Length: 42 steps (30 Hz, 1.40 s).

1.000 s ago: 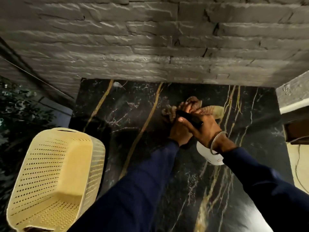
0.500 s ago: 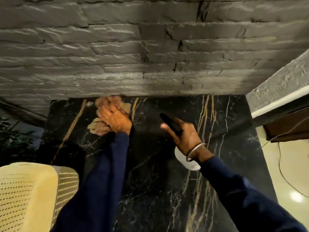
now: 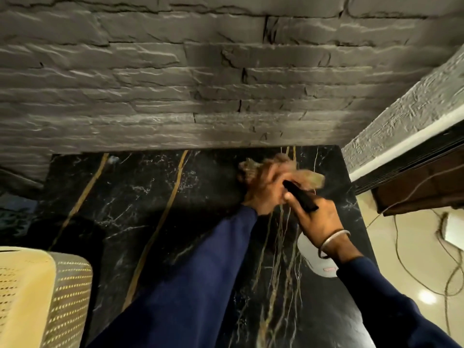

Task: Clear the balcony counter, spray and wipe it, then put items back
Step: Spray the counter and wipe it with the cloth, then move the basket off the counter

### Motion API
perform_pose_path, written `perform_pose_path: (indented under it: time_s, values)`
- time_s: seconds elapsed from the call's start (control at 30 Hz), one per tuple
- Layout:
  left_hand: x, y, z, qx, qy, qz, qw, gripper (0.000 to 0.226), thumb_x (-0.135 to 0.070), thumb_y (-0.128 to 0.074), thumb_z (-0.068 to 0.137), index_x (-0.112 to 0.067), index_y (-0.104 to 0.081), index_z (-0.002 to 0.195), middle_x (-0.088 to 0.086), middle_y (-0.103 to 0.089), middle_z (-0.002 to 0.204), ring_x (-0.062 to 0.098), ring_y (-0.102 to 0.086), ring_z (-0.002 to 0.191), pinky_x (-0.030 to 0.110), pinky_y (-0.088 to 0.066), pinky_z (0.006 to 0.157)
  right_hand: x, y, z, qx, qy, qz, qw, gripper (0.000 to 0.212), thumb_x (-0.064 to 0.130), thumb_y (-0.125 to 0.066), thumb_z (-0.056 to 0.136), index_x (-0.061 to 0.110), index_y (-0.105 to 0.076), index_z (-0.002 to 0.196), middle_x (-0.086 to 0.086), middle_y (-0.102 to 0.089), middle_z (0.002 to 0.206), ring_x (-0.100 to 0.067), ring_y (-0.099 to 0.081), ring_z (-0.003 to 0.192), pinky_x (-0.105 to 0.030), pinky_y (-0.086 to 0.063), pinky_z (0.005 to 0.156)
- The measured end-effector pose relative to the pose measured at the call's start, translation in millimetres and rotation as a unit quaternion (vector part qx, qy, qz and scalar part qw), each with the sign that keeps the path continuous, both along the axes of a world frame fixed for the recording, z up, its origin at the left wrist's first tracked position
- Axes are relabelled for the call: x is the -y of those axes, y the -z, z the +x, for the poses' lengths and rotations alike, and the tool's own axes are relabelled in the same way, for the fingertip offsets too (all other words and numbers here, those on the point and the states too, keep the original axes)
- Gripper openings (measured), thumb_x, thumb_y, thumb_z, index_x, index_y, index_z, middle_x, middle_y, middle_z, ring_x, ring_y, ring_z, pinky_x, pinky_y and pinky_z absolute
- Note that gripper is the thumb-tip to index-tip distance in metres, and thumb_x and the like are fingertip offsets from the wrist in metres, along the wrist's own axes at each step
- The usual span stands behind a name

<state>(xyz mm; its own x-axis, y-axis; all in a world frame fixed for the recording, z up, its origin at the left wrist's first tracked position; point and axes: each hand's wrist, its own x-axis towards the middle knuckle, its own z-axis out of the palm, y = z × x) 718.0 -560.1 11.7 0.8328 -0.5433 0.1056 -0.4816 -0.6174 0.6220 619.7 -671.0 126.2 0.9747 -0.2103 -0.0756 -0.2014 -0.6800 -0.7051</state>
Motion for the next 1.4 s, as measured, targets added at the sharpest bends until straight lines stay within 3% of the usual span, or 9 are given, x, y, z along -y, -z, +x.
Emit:
perform_pose_path:
  time_s: [0.17, 0.3, 0.47, 0.67, 0.77, 0.93, 1.03, 1.13, 1.4]
  values:
    - [-107.2, 14.5, 25.6, -0.104, -0.347, 0.064, 0.93, 0.051, -0.032, -0.047, 0.098, -0.023, -0.037, 0.147, 0.017, -0.029, 0.156, 0.038, -0.024, 0.145, 0.055, -0.021, 0.119, -17.9, -2.9, -6.7, 0.01, -0.025, 0.125, 0.992, 0.055, 0.065, -0.05, 0.084, 0.014, -0.062, 0.101, 0.001, -0.062, 0.072, -0.009, -0.06, 0.06, -0.032, -0.051, 0.057]
    - [-175.1, 31.9, -7.3, -0.017, -0.486, 0.156, 0.86, 0.06, -0.035, -0.057, 0.093, -0.012, -0.04, 0.146, 0.026, -0.038, 0.147, 0.048, -0.037, 0.133, 0.058, -0.026, 0.114, -54.1, 8.9, 7.4, 0.048, -0.036, 0.194, 0.979, 0.046, 0.056, -0.057, 0.086, 0.018, -0.054, 0.111, 0.006, -0.062, 0.097, -0.006, -0.062, 0.089, -0.025, -0.051, 0.078]
    - [-200.3, 31.5, -42.4, -0.018, -0.483, 0.252, 0.838, 0.051, -0.038, -0.047, 0.097, -0.016, -0.043, 0.143, 0.031, -0.038, 0.143, 0.048, -0.043, 0.123, 0.06, -0.035, 0.099, -97.5, 31.6, 50.1, 0.093, -0.077, 0.186, 0.975, 0.063, 0.057, -0.056, 0.084, 0.006, -0.046, 0.12, -0.012, -0.053, 0.111, -0.022, -0.056, 0.101, -0.03, -0.048, 0.088]
    - [-199.6, 24.4, -39.3, -0.048, -0.477, 0.262, 0.838, 0.053, -0.04, -0.044, 0.097, -0.016, -0.039, 0.145, 0.031, -0.035, 0.145, 0.047, -0.038, 0.128, 0.059, -0.028, 0.106, -118.1, 38.0, 85.2, 0.092, -0.085, 0.192, 0.973, 0.061, 0.042, -0.069, 0.083, 0.002, -0.045, 0.122, -0.002, -0.051, 0.105, 0.0, -0.048, 0.084, -0.009, -0.04, 0.075]
    - [-199.2, 16.2, -39.0, -0.062, -0.463, 0.238, 0.851, 0.06, -0.048, -0.044, 0.096, -0.02, -0.037, 0.148, 0.029, -0.03, 0.15, 0.046, -0.031, 0.135, 0.062, -0.019, 0.112, -118.0, 39.8, 88.3, 0.074, -0.076, 0.179, 0.978, 0.062, 0.035, -0.072, 0.083, 0.008, -0.043, 0.13, 0.002, -0.053, 0.112, -0.007, -0.054, 0.097, -0.023, -0.047, 0.083]
    - [-214.0, -31.9, -49.1, 0.016, -0.479, 0.219, 0.85, 0.055, -0.057, -0.036, 0.094, -0.024, -0.054, 0.134, 0.015, -0.044, 0.146, 0.034, -0.028, 0.144, 0.06, 0.002, 0.116, -105.1, 44.4, 62.4, -0.018, 0.058, 0.065, 0.996, 0.118, 0.048, -0.09, 0.053, 0.018, -0.024, 0.146, -0.009, -0.034, 0.149, -0.028, -0.04, 0.134, -0.045, -0.037, 0.11]
    - [-248.5, -69.4, -71.5, 0.069, -0.533, 0.146, 0.831, 0.034, -0.04, -0.047, 0.09, -0.021, -0.069, 0.107, 0.009, -0.063, 0.121, 0.032, -0.05, 0.126, 0.054, -0.025, 0.113, -130.8, 40.8, 11.0, -0.015, 0.158, 0.042, 0.986, 0.082, 0.041, -0.082, 0.058, 0.007, -0.048, 0.124, -0.019, -0.053, 0.126, -0.038, -0.052, 0.119, -0.038, -0.04, 0.099]
    - [-293.3, -105.9, -99.0, 0.106, -0.564, 0.069, 0.816, 0.023, -0.028, -0.052, 0.084, -0.022, -0.071, 0.094, 0.003, -0.071, 0.099, 0.028, -0.061, 0.102, 0.041, -0.046, 0.095, -192.7, 29.1, -22.4, 0.029, 0.085, 0.039, 0.995, 0.042, 0.021, -0.076, 0.072, 0.001, -0.06, 0.106, -0.023, -0.063, 0.108, -0.042, -0.059, 0.103, -0.045, -0.047, 0.092]
    - [-428.4, -149.0, -213.7, 0.092, -0.657, 0.099, 0.742, 0.021, -0.023, -0.058, 0.085, -0.019, -0.069, 0.103, 0.007, -0.07, 0.105, 0.029, -0.057, 0.106, 0.037, -0.04, 0.097, -359.5, -27.8, -18.4, 0.091, -0.228, 0.077, 0.966, 0.023, 0.023, -0.074, 0.069, 0.012, -0.063, 0.085, -0.012, -0.067, 0.087, -0.034, -0.064, 0.086, -0.037, -0.048, 0.086]
